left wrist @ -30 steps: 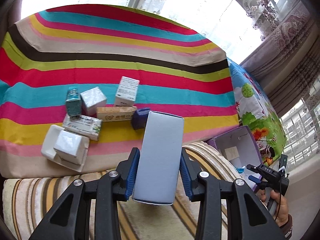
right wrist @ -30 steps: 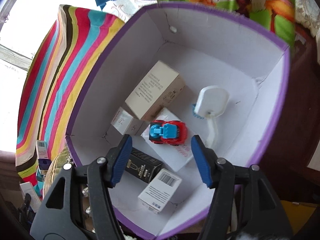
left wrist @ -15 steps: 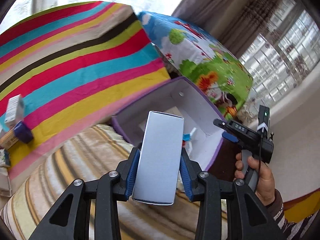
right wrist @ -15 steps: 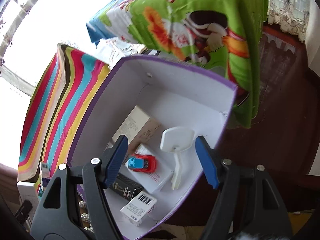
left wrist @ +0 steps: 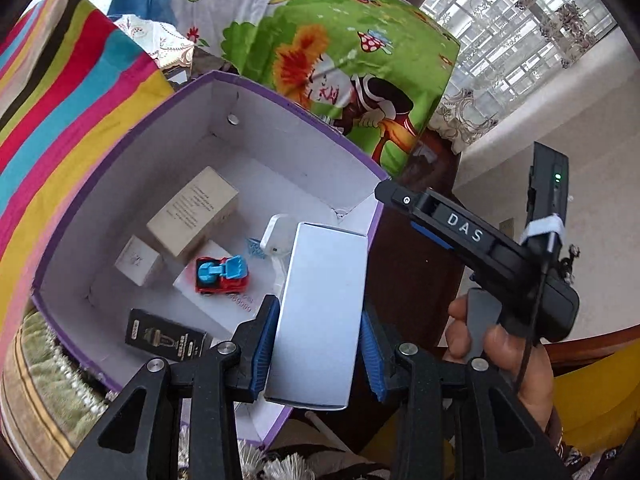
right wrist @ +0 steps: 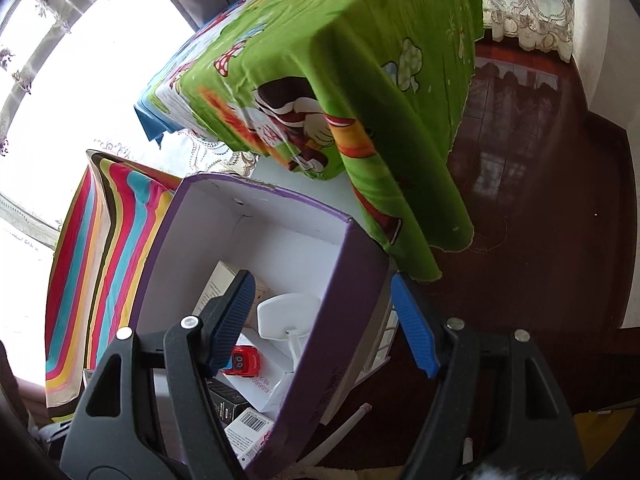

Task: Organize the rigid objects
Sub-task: 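Carry the tall white box into the purple box and open the left tool, then move both open tools back to the pile of boxes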

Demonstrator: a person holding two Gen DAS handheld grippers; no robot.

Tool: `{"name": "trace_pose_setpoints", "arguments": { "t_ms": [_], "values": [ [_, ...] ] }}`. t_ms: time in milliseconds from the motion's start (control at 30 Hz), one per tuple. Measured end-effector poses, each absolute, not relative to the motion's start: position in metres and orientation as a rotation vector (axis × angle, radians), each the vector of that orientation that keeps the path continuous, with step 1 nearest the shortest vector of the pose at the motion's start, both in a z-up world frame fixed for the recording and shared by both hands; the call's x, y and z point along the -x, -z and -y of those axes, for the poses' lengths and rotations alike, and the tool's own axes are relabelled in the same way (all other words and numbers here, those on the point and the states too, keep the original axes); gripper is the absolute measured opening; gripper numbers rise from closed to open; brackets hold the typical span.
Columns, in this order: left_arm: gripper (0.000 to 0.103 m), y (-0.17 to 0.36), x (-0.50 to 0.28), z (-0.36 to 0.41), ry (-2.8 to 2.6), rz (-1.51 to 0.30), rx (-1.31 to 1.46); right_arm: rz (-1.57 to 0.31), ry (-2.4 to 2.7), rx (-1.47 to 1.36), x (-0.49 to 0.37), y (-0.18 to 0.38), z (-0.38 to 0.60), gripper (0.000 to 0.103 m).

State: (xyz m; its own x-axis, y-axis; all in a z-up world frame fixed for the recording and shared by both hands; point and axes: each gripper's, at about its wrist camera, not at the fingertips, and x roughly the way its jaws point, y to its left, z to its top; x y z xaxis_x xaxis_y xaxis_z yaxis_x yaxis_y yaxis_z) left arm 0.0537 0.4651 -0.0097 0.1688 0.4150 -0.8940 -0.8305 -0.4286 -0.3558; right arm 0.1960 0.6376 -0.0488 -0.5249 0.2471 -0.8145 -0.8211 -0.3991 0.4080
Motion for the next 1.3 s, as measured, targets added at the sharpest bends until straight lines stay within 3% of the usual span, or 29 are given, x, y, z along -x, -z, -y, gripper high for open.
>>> {"name": "trace_pose_setpoints", "arguments": {
  "t_ms": [200, 300, 567, 900, 1300],
  "values": [
    [0.042, 0.033, -0.057, -0.499, -1.473, -0.545, 1.383, -1.109, -1.965, 0.866, -0.200, 0.050, -0.642, 0.074],
    [0.048, 0.043, -0.055, -0.505, -1.462, -0.561, 1.404, -1.111, -1.959, 0.862, -0.203, 0.049, -0.643, 0.074],
    [0.049, 0.015, -0.037, -0.483, -1.473, -0.412, 1.392, -1.104, -1.968, 0.860, -0.203, 0.047, -0.642, 0.074],
    [0.049, -0.028, 0.005, -0.390, -1.655, -0.170, 1.329, -1.037, -2.069, 0.859, -0.186, 0.025, -0.624, 0.074],
    [0.050, -0.038, 0.062, -0.235, -1.969, 0.116, 1.332, -0.869, -2.248, 0.924, -0.144, -0.014, -0.577, 0.074]
  ]
}}
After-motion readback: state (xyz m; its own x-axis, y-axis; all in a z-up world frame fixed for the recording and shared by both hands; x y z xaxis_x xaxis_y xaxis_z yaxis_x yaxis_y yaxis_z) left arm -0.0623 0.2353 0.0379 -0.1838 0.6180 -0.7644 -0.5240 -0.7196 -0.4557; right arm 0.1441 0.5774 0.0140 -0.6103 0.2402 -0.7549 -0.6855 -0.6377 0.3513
